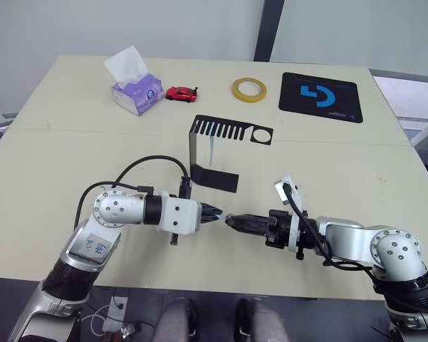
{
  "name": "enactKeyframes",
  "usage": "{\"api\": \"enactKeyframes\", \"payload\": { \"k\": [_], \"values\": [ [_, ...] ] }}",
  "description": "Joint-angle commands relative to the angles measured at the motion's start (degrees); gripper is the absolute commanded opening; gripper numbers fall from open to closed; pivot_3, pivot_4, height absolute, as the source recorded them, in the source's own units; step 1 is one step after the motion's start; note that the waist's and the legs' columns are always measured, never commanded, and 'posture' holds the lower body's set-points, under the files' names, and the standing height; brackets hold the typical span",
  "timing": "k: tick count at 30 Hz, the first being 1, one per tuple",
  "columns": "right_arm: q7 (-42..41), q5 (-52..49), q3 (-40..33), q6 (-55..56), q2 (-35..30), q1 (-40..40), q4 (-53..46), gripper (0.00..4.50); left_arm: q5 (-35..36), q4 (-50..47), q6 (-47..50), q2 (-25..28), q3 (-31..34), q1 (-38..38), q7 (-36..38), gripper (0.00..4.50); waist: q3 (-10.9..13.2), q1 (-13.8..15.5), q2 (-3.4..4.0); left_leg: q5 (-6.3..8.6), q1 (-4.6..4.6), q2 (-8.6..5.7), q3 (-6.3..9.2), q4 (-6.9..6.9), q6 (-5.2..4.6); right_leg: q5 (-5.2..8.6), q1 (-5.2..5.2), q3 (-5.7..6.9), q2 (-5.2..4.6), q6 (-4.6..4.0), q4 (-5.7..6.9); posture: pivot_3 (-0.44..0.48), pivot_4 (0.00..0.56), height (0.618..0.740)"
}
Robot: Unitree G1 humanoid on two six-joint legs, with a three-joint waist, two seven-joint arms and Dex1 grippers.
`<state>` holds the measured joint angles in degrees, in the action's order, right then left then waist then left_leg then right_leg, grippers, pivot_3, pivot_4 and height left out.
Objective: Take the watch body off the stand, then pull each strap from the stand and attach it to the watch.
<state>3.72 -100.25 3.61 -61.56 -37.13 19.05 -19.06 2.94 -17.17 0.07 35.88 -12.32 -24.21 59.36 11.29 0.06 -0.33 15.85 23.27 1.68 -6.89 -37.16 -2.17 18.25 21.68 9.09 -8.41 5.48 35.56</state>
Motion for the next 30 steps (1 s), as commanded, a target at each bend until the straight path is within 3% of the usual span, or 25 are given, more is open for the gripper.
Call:
{"api": "enactKeyframes", "payload": {
  "k": [1, 30],
  "values": [
    [-0.7, -2.5, 1.4, -0.1, 0.8, 0.6, -2.6, 1.65, 0.3, -3.4, 0.0, -1.2, -1.4, -1.3, -1.0, 0.00, 0.0, 0.0, 0.00, 0.00, 0.00, 0.00, 0.00, 0.00, 0.00, 0.00, 0.00, 0.00, 0.00, 0.00, 0.00, 0.000, 0.150, 0.740],
    [0.3, -4.8, 2.0, 1.1, 1.3, 0.8, -3.5, 1.65, -3.7, -6.0, 9.1, -3.6, -4.3, -1.9, -3.2, 0.00, 0.0, 0.0, -0.01, 0.00, 0.00, 0.00, 0.00, 0.01, 0.01, 0.00, 0.00, 0.00, 0.00, 0.00, 0.00, 0.000, 0.150, 0.740]
  ]
}}
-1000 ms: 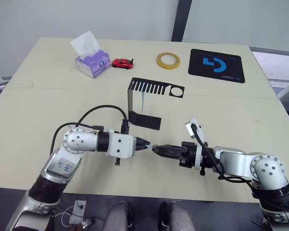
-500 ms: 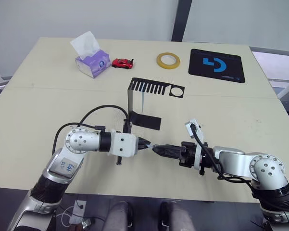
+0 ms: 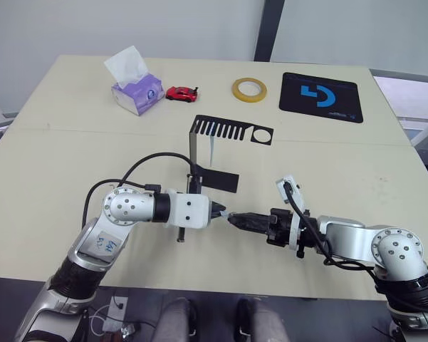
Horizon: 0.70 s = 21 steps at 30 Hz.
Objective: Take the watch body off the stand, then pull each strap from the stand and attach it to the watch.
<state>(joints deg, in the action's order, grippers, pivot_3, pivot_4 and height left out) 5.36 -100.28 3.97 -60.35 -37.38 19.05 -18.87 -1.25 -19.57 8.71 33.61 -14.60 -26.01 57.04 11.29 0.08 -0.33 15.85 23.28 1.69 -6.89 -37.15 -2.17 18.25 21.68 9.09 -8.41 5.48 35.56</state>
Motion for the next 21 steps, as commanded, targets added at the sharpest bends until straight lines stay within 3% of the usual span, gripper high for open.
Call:
{"api": "enactKeyframes", "payload": {
  "k": [1, 11, 21],
  "values": [
    [-1.1, -4.9, 1.7, 0.0, 1.6, 0.7, -3.6, 1.65, 0.6, -4.0, 0.7, -1.1, -2.0, 0.2, -0.7, 0.00, 0.0, 0.0, 0.00, 0.00, 0.00, 0.00, 0.00, 0.00, 0.00, 0.00, 0.00, 0.00, 0.00, 0.00, 0.00, 0.000, 0.150, 0.740],
    [-0.9, -5.5, 1.8, 0.3, 1.4, 0.7, -3.2, 1.65, -0.2, -5.3, 2.7, -0.9, -2.3, 1.1, -1.5, 0.00, 0.0, 0.0, 0.00, 0.00, 0.00, 0.00, 0.00, -0.02, 0.00, 0.00, 0.00, 0.00, -0.01, 0.00, 0.00, 0.000, 0.150, 0.740],
    [-0.2, -7.0, 1.8, 0.5, 1.3, 0.7, -3.3, 1.65, -0.8, -8.0, 10.6, -0.2, -2.7, 2.7, -2.2, 0.00, 0.0, 0.0, 0.00, 0.00, 0.00, 0.00, 0.00, -0.01, 0.00, 0.00, 0.00, 0.00, 0.00, 0.00, 0.01, 0.000, 0.150, 0.740]
  ]
}}
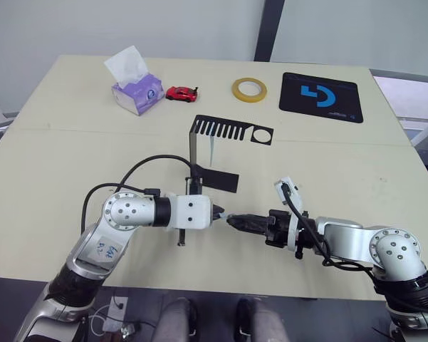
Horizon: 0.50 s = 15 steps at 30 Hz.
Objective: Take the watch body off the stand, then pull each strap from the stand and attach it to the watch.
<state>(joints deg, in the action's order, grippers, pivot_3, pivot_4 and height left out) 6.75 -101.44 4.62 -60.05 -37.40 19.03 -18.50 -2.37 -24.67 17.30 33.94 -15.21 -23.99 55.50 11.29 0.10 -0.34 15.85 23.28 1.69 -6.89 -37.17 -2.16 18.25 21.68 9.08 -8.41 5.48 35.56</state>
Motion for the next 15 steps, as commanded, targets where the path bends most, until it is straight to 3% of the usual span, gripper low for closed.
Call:
{"api": "enactKeyframes", "payload": {
  "k": [1, 15],
  "values": [
    [-1.5, -6.1, 1.2, 0.3, 1.4, 0.7, -3.6, 1.65, 0.4, -3.1, 2.8, -0.6, -2.1, 0.8, -0.8, 0.00, 0.0, 0.0, 0.00, 0.00, 0.00, 0.00, 0.00, 0.00, 0.00, 0.00, 0.00, 0.00, 0.00, 0.00, 0.00, 0.000, 0.150, 0.740],
    [-0.9, -7.5, 1.6, 0.7, 0.3, 0.6, -4.0, 1.65, 0.9, -3.9, 7.0, -1.9, -2.9, -0.1, -3.1, 0.00, 0.0, 0.1, 0.00, 0.01, 0.00, 0.00, 0.01, 0.01, -0.03, 0.00, 0.00, -0.01, -0.01, 0.00, -0.01, 0.000, 0.150, 0.740]
  ]
}}
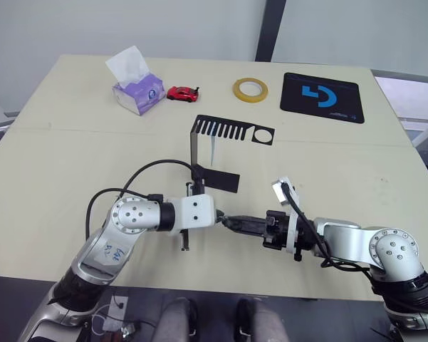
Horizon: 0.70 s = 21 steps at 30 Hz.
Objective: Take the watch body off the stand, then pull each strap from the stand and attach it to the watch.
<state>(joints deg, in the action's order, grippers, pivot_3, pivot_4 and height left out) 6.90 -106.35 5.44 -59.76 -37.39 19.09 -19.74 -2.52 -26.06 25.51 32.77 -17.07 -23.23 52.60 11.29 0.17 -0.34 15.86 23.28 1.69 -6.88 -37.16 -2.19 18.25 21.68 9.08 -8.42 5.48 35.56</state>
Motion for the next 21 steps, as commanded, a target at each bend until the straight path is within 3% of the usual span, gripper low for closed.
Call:
{"api": "enactKeyframes", "payload": {
  "k": [1, 21],
  "values": [
    [-1.1, -2.6, 0.9, 0.4, 0.2, 0.4, -2.8, 1.65, 1.1, -2.6, -1.3, -0.8, -0.9, -1.0, -0.3, 0.00, 0.0, 0.0, 0.00, 0.00, 0.00, 0.00, 0.00, 0.00, 0.00, 0.00, 0.00, 0.00, 0.00, 0.00, 0.00, 0.000, 0.150, 0.740],
    [-1.6, -1.3, 0.3, 1.0, -0.5, -0.2, -2.5, 1.65, 4.4, -3.7, -3.0, 1.2, 1.0, 0.0, 1.8, 0.00, 0.0, 0.0, 0.00, 0.00, 0.00, 0.00, 0.00, 0.00, 0.01, 0.00, 0.00, 0.00, 0.00, 0.00, -0.01, 0.000, 0.150, 0.740]
  ]
}}
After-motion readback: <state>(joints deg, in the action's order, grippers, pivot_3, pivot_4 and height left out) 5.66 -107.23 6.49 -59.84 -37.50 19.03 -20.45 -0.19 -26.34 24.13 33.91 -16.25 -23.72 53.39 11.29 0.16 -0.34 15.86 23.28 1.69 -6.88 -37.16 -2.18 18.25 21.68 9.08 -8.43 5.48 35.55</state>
